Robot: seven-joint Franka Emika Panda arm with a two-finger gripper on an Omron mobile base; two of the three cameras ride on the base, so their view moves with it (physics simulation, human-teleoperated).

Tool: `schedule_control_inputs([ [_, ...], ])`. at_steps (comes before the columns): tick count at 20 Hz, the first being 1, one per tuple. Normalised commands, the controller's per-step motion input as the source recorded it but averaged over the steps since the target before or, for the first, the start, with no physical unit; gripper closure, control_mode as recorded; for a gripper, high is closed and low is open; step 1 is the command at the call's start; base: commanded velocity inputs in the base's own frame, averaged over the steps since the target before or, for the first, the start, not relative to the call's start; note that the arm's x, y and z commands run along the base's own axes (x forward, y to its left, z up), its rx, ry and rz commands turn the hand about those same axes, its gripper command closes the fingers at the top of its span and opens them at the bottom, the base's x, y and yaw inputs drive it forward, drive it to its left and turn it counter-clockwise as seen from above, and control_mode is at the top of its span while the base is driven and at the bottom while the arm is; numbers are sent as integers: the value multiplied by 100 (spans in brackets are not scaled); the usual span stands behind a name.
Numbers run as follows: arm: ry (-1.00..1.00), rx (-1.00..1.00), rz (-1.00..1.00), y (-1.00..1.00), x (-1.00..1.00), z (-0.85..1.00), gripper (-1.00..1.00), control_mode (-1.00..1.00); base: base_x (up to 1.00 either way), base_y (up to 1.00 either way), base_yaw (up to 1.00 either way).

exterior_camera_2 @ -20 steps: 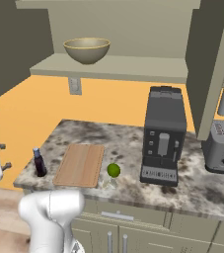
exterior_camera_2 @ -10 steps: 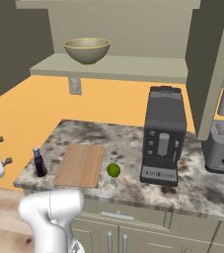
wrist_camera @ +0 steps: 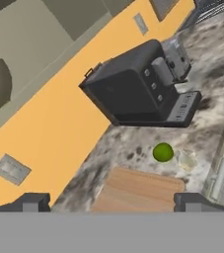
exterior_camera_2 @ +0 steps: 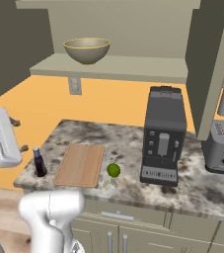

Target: Open the cabinet. Place the bowl and condiment on the counter. Then place the lime and garlic on the cutting board.

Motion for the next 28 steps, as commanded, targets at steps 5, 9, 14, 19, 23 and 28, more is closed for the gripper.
schedule_control_inputs([
  [5,0,30,0,-62,-1,42,-100,-100,0,0,0],
  [9,0,35,1,-60,-9,50,-100,-100,0,0,0],
  [14,0,35,5,-57,-10,53,-100,-100,0,0,0],
  [19,0,31,7,-42,-10,43,-100,-100,0,0,0],
  [23,-6,26,6,-14,-3,38,-100,-100,0,0,0],
  [28,-11,17,4,0,0,35,-100,-100,0,0,0],
])
